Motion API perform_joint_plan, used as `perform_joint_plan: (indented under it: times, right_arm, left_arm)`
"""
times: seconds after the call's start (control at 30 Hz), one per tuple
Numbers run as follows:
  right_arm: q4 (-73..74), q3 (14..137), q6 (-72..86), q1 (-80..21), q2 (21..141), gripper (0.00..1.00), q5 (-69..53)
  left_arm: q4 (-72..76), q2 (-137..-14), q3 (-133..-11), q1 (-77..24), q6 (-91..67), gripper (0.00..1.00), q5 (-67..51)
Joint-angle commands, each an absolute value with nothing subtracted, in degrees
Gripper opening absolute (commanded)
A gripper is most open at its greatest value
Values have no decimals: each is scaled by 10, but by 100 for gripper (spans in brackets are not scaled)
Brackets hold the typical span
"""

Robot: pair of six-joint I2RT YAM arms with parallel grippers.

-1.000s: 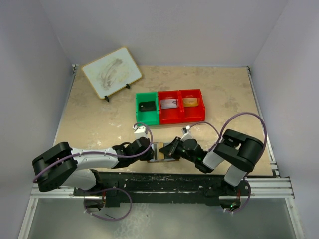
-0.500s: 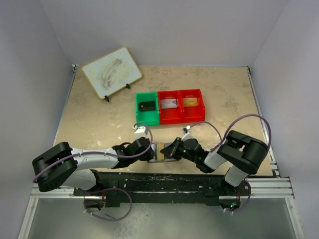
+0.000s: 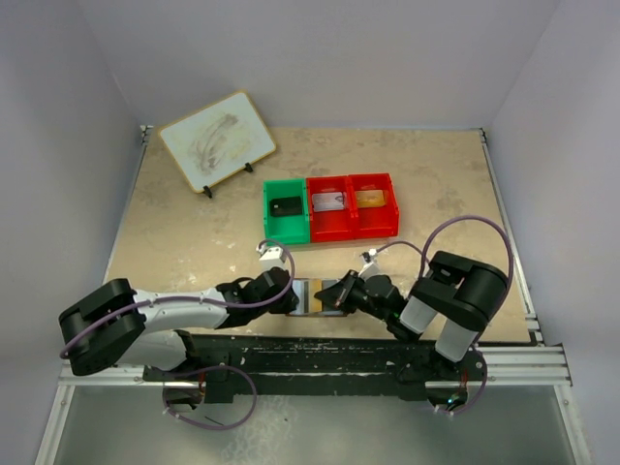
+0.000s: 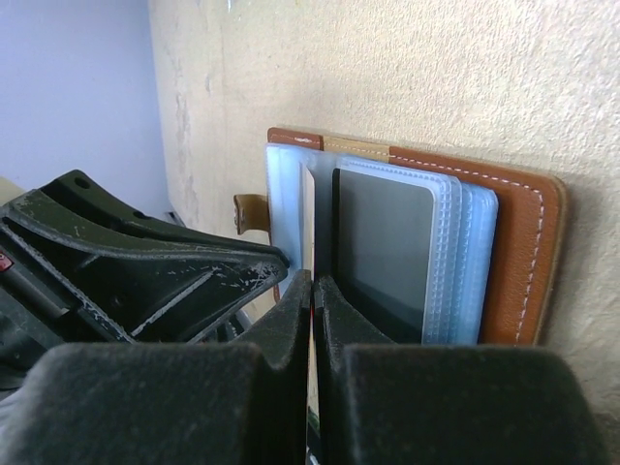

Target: Take the credit cards out of the card holder

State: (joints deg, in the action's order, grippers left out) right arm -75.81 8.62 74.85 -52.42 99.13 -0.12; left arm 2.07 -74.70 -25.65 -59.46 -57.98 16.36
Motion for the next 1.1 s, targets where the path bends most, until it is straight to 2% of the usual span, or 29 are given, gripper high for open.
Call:
perform_joint_plan:
  times: [0.0, 0.23, 0.47, 0.6, 0.7, 0.97, 1.07]
  right_arm:
    - [-752, 74, 747, -523, 976, 0, 4]
    - [-736, 76, 745, -522, 959, 0, 5]
    - [-666, 87, 737, -522, 924, 0, 20]
    - [-545, 133, 704, -523, 880, 0, 25]
    - [-509, 146, 686, -522, 866, 0, 12]
    - [-569, 118, 716, -522, 882, 0, 0]
    - [-576, 125, 714, -522, 895, 0, -5]
  left_arm:
    - [-35, -731, -252, -598, -574, 6, 175]
    - [2, -680, -262, -598, -545, 10, 131]
    - [5, -658, -301, -599, -536, 26, 131]
    - [0, -679, -308, -598, -543, 28, 139]
    - [17, -689, -302, -599, -550, 28, 136]
    - [99, -745, -290, -598, -582, 28, 122]
    - [74, -777, -301, -598, -589, 28, 133]
